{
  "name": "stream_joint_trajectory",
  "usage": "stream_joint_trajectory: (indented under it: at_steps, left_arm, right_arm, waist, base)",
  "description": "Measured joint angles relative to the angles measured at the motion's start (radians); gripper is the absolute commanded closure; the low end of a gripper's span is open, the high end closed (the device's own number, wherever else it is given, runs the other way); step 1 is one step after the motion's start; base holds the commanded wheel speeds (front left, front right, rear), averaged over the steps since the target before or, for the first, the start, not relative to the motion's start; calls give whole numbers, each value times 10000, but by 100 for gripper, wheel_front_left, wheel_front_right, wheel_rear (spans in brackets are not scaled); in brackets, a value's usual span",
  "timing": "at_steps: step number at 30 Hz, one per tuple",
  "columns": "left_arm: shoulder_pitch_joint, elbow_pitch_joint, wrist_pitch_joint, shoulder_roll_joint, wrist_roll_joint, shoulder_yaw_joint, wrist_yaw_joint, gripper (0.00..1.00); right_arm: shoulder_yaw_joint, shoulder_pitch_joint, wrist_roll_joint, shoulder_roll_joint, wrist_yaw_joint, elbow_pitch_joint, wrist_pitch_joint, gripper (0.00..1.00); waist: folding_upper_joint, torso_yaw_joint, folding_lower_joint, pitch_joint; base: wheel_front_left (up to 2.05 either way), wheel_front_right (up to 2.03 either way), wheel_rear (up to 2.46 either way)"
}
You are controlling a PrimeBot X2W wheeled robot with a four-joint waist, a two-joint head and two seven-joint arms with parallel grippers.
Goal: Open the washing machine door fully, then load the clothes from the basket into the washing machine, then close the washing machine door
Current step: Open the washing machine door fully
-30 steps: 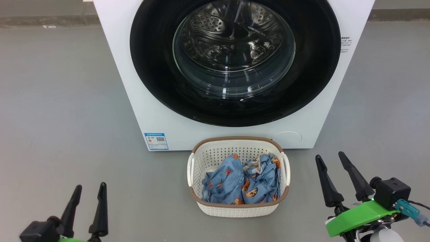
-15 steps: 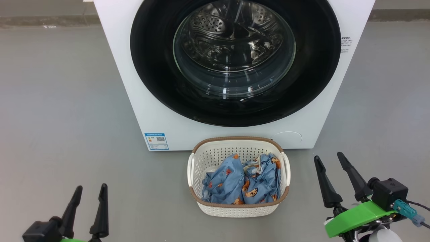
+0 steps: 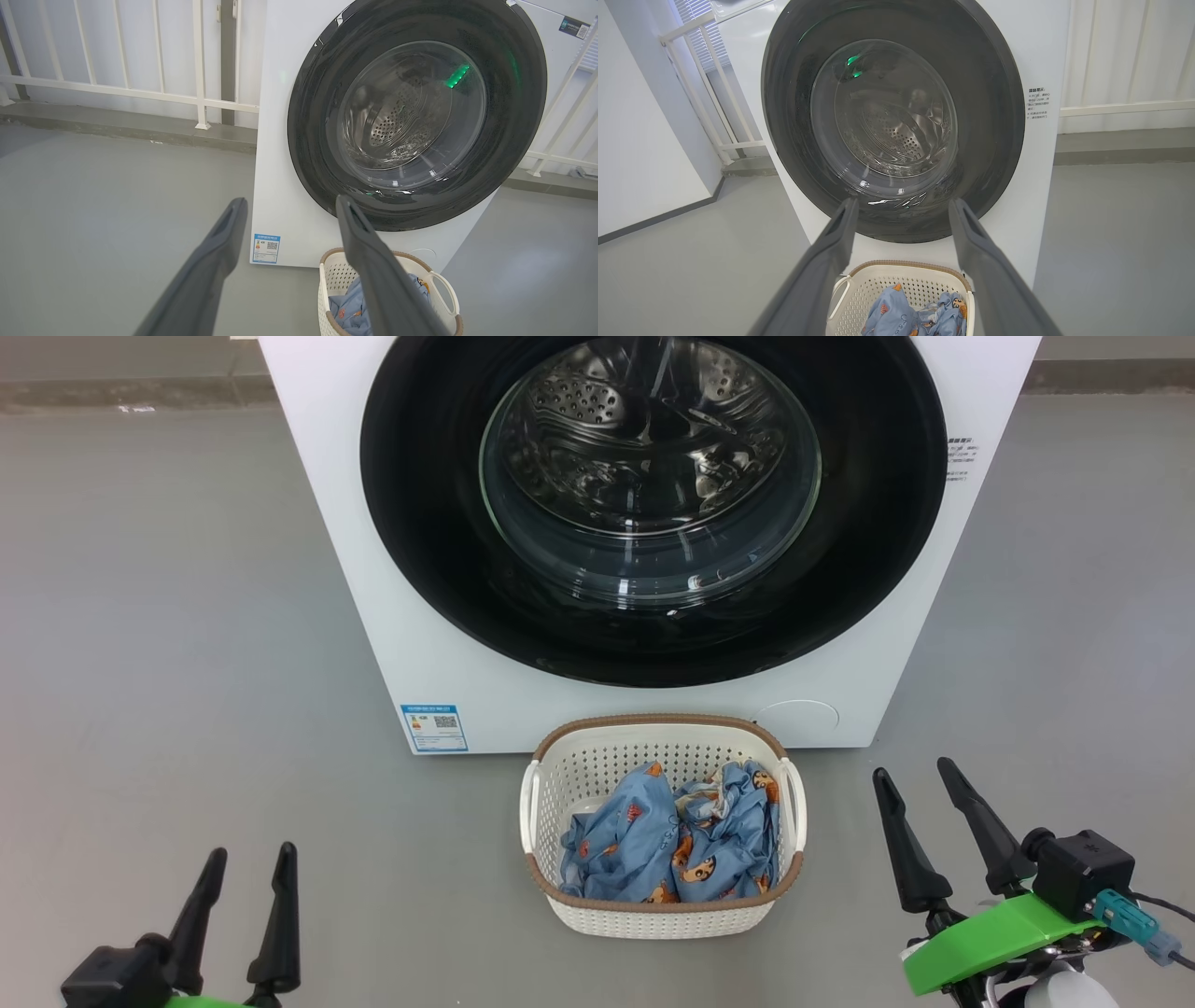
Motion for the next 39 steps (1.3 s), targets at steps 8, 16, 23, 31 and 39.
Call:
stream_joint_trajectory:
  at_steps: [8, 16, 23, 31, 39]
  left_arm:
    - [-3, 23, 0, 25, 27, 6, 0, 0]
    - [-10, 119, 0, 29, 84, 6, 0, 0]
    - [-12, 165, 0, 50, 84, 8, 0, 0]
    - [-12, 165, 0, 71, 84, -6, 0, 0]
    - [-12, 117, 0, 52, 6, -17, 0, 0]
  right_arm:
    - [-8, -3, 0, 0, 0, 0, 0, 0]
    - [-8, -4, 0, 0, 0, -13, 0, 0]
    - [-8, -5, 0, 0, 0, -19, 0, 0]
    - [12, -103, 2, 0, 0, -15, 0, 0]
    - [15, -156, 6, -31, 0, -15, 0, 0]
  waist:
    - [0, -8, -1, -6]
    - [0, -6, 0, 10]
    - [0, -4, -1, -10]
    - [0, -45, 0, -43]
    - [0, -118, 0, -58]
  base:
    - [0, 0, 0]
    - [10, 10, -19]
    - [60, 60, -120]
    - [110, 110, -219]
    - [119, 119, -237]
